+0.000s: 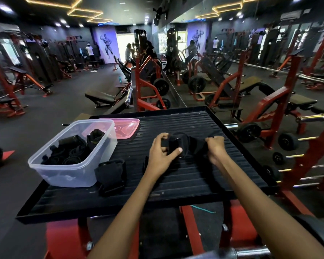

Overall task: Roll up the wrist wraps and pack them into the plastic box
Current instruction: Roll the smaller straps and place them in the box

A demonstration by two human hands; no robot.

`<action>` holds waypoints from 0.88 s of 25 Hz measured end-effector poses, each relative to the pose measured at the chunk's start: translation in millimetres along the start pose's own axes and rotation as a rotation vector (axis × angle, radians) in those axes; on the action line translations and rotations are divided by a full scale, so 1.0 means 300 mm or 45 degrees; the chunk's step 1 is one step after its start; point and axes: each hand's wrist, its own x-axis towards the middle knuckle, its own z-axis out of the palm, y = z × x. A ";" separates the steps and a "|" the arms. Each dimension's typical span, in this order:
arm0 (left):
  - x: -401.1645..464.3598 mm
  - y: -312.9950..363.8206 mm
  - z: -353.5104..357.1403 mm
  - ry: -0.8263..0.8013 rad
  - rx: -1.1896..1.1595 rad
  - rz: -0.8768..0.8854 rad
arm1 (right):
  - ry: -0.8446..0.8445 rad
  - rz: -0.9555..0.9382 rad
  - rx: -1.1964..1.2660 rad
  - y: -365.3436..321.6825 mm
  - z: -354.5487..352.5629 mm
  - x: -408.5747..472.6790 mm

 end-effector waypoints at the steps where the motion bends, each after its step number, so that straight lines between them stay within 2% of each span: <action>1: 0.004 0.006 0.007 0.017 0.026 -0.023 | 0.003 -0.015 0.040 -0.001 0.008 -0.006; 6: -0.002 0.020 0.079 0.121 0.209 -0.135 | -0.145 -0.056 0.334 -0.030 0.024 -0.028; 10: -0.034 0.033 0.146 0.066 0.386 -0.183 | -0.181 -0.038 0.272 -0.012 -0.025 -0.010; 14: -0.031 0.041 0.139 0.142 0.249 -0.230 | -0.242 -0.086 0.299 -0.026 -0.107 -0.026; 18: -0.017 0.063 0.113 0.220 0.084 -0.263 | -0.504 -0.188 0.162 -0.050 -0.136 -0.077; 22: 0.023 0.082 0.050 0.186 -0.107 -0.307 | -0.671 -0.461 -0.359 -0.075 -0.103 -0.137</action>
